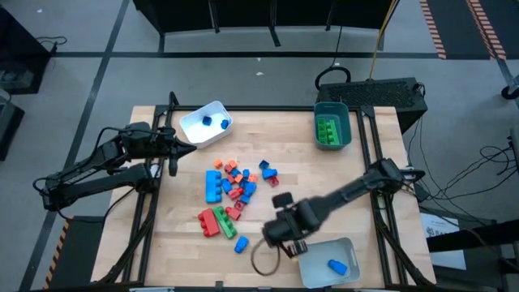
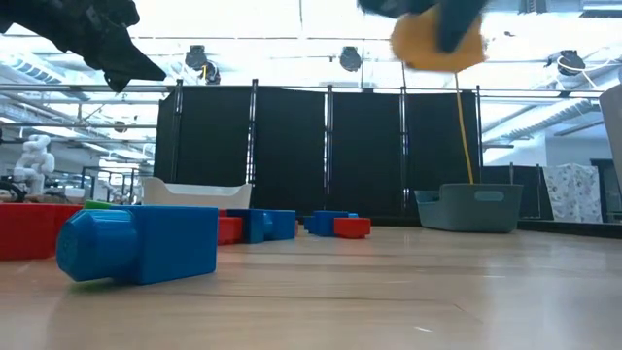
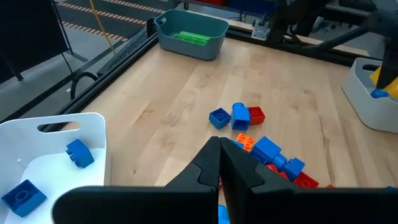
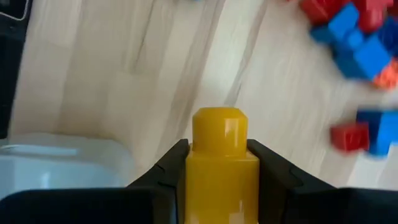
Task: Sort blocks by size
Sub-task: Put the 1 stud yellow game piece into the gray bin
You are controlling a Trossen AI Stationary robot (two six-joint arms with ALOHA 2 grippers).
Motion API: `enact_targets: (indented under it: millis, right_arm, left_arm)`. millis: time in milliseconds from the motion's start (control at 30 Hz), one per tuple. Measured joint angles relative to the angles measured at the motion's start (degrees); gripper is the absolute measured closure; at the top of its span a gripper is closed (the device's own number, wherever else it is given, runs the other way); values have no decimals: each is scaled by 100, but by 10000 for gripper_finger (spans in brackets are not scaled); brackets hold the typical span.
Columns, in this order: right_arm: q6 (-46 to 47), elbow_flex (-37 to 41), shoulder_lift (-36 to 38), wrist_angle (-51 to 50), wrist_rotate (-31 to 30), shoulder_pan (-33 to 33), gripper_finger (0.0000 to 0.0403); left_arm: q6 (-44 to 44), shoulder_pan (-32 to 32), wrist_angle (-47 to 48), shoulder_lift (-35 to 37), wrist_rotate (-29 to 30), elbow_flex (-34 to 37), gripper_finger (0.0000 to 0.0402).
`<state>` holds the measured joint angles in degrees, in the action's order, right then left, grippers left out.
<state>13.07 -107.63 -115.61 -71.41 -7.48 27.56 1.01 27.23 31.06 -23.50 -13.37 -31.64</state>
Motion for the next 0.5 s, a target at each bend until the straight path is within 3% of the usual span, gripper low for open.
enact_targets:
  millis: [367, 500]
  right_arm:
    - [2624, 1, 26, -1130, -9, 1357, 298]
    - [3029, 1, 33, -1172, -25, 1673, 298]
  left_arm:
    - [3, 1, 3, 1, 0, 0, 391]
    - [3, 0, 5, 1, 0, 0, 391]
